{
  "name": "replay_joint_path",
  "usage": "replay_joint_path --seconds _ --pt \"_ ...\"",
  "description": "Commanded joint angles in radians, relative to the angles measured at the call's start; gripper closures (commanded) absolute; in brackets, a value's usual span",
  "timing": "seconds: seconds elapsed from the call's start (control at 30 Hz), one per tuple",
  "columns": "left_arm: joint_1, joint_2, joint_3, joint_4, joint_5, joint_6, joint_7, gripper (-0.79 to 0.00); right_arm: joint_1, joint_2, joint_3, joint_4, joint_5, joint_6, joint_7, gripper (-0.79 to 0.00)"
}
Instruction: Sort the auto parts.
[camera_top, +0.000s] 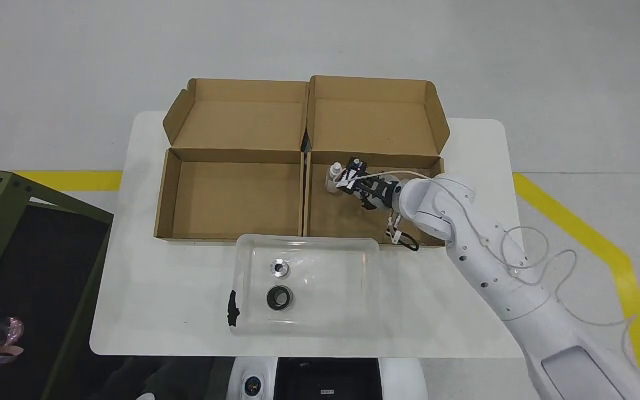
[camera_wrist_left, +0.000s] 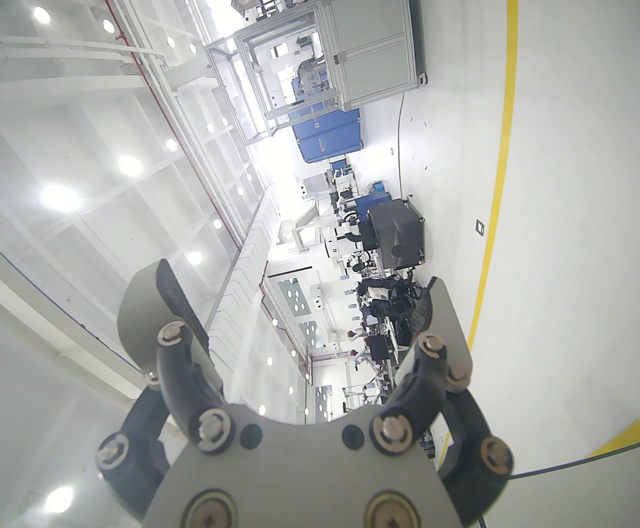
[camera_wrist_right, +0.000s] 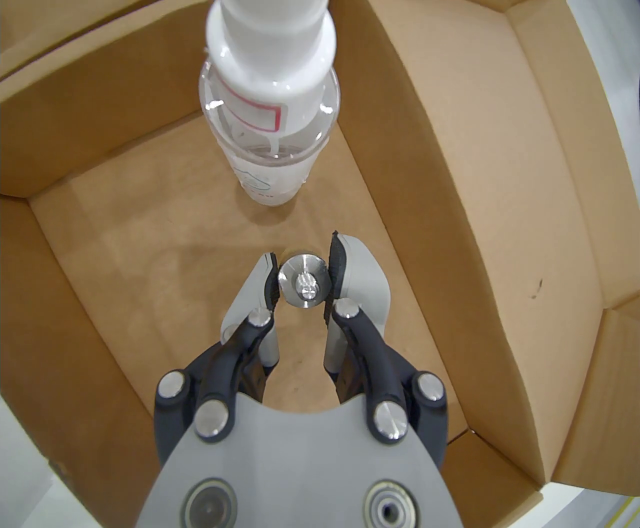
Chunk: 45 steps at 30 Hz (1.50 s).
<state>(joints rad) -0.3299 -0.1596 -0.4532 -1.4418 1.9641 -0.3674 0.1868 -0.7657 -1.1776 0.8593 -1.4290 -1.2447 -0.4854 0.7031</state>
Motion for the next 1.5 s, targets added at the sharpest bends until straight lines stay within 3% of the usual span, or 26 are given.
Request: replay_joint_path --seconds 0.0,0.3,0.47,0.77,0.87,0.97,1.2,1.47 --pt "0.000 0.000 0.000 0.000 0.000 0.000 0.000 -0.785 0.004 -0.004 -0.009 0.008 -0.008 0.008 -0.004 -0.049" --pt "0.000 0.000 0.000 0.000 0.000 0.000 0.000 -0.785 0.007 -0.016 -0.020 0.020 -0.024 0.021 -0.017 -0.520" --pt "0.000 0.000 0.000 0.000 0.000 0.000 0.000 -0.785 -0.026 -0.005 0.021 -0.042 -0.021 0.010 -0.014 -0.533" --pt "0.000 0.000 0.000 0.000 0.000 0.000 0.000 -0.785 -0.157 0.036 0.167 -0.255 0.000 -0.040 -0.048 -0.465" --pt "0.000 0.000 0.000 0.000 0.000 0.000 0.000 -0.785 -0.204 0.046 0.205 -0.328 0.021 -0.064 -0.072 -0.511" --pt "0.000 0.000 0.000 0.000 0.000 0.000 0.000 -0.785 -0.245 0.053 0.226 -0.402 0.025 -0.091 -0.093 -0.489" --pt "0.000 0.000 0.000 0.000 0.000 0.000 0.000 -0.785 -0.326 0.058 0.178 -0.553 0.002 -0.156 -0.136 -0.480" --pt "0.000 0.000 0.000 0.000 0.000 0.000 0.000 -0.785 -0.314 0.041 0.052 -0.516 -0.015 -0.184 -0.157 -0.409"
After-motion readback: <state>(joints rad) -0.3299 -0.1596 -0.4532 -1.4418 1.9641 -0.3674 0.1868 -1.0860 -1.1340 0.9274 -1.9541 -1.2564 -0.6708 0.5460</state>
